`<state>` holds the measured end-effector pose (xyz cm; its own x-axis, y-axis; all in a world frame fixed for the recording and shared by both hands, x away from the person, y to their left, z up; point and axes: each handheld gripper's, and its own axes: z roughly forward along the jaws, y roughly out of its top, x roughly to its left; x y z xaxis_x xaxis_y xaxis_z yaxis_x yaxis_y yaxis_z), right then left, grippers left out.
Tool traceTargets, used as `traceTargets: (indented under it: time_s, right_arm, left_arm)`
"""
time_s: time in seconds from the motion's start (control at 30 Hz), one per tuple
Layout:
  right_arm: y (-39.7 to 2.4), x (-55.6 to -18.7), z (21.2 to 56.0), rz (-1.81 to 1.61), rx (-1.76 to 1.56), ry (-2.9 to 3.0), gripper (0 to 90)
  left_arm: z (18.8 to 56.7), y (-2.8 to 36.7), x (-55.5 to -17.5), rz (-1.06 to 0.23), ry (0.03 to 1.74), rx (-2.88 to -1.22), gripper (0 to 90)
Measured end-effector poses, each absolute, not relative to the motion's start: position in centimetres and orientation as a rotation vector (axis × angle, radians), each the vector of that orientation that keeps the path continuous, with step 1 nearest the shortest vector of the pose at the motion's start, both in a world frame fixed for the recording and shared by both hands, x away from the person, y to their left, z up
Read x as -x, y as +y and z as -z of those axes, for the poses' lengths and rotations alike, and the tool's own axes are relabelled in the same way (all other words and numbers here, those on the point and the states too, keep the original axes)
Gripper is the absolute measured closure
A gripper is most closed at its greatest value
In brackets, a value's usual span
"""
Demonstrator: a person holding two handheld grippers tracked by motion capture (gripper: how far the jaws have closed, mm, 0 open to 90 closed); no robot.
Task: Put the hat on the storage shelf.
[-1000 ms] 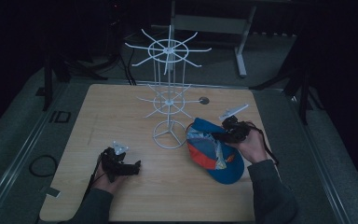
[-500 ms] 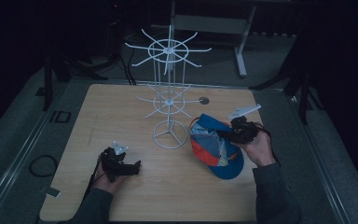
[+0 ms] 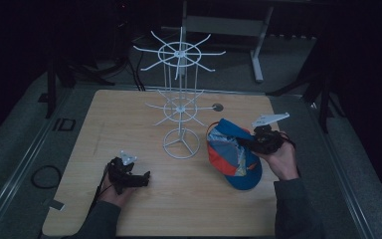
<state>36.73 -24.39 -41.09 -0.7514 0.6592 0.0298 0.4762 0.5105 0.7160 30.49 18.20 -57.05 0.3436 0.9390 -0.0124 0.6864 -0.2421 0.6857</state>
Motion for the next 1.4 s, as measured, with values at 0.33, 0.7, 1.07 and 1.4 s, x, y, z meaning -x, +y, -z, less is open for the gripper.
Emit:
traceTargets:
  time_s: [0.33,0.7,1.07,1.4]
  right_arm:
    - [-25.2,-36.2,40.2,-1.123,-0.959,2.454,87.9]
    - [-25.8,-35.8,39.5,-1.203,-0.958,2.428,87.9]
    - [-26.1,-35.2,38.4,-1.266,-0.945,2.412,87.8]
    - [-26.3,-34.9,37.8,-1.314,-0.938,2.404,87.8]
  left_arm:
    - [57.0,18.2,-30.5,-0.546,1.415,-2.014,0.1]
    - [57.0,18.2,-30.5,-0.545,1.415,-2.013,0.1]
    - [57.0,18.2,-30.5,-0.546,1.414,-2.014,0.1]
    - [57.0,18.2,-30.5,-0.546,1.414,-2.014,0.1]
